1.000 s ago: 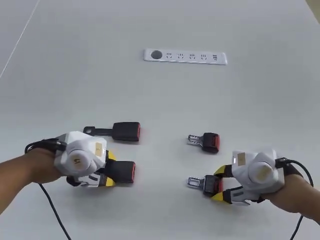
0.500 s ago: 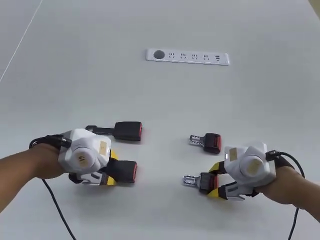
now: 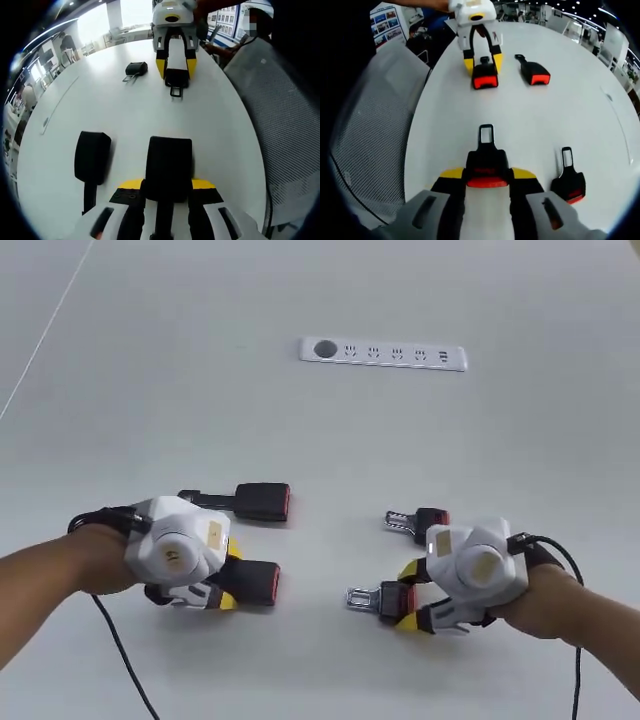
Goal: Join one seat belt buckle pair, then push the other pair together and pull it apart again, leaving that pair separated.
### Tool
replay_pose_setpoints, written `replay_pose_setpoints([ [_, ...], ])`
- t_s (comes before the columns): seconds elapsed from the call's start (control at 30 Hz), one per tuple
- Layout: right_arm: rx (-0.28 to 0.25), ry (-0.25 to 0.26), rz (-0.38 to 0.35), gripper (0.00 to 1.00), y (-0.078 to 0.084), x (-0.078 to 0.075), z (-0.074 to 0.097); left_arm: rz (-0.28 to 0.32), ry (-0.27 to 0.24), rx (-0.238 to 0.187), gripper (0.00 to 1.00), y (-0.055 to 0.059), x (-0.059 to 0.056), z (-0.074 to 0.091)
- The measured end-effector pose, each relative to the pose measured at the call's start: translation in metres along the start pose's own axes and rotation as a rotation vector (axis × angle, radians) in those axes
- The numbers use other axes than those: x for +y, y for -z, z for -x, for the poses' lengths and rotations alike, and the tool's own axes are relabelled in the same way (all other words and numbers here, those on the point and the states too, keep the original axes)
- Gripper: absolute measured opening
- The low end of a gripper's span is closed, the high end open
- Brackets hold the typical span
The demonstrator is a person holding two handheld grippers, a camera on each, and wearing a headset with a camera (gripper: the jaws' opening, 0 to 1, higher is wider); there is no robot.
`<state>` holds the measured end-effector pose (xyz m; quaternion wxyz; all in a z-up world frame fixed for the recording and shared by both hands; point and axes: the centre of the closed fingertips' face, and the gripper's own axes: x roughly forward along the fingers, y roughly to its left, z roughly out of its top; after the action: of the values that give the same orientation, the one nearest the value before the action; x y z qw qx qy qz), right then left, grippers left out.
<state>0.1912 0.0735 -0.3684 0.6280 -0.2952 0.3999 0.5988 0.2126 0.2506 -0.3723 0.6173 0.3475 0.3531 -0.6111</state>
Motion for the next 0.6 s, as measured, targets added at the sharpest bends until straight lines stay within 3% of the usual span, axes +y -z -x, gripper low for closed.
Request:
replay_pose_setpoints([
  [0.6,-0.068,-0.021,0.021,0.33,-0.042,-0.002,-0.024,0.004,0.003,0.020,0.34,0.002,0.000,-0.001],
])
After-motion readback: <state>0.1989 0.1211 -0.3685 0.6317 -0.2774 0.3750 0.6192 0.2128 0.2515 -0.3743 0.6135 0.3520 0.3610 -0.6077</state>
